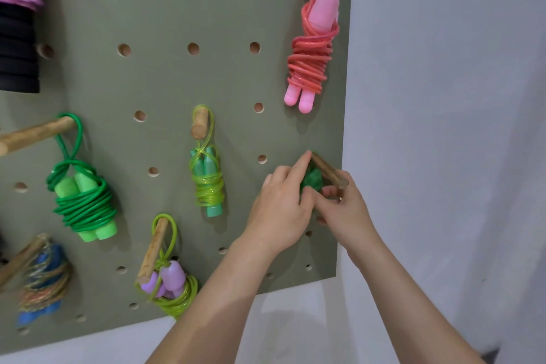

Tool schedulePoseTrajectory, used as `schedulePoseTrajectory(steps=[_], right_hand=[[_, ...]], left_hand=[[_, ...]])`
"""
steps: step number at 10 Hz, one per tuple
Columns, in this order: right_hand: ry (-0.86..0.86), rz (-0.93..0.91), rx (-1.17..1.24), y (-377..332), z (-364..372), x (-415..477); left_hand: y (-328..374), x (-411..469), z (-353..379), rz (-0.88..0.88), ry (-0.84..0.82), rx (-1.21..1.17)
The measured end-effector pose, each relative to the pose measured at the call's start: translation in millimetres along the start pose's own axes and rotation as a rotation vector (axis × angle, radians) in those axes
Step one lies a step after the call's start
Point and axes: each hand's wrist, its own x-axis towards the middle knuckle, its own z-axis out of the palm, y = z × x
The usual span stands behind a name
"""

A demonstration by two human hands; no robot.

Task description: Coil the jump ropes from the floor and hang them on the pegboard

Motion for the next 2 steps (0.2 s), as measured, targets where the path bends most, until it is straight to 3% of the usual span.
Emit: schedulePoseTrajectory(steps=[1, 2], right_hand=[[0.017, 0.047, -0.009, 7.9, 1.6, -16.0], [0.024, 0.063, -0.172, 14.2, 1.0, -45.5]], left_hand=[[-7.9, -28.7, -8.3, -0.013, 0.116, -0.167], [-8.5, -82.8, -22.1, -0.067, 0.249, -0.382]])
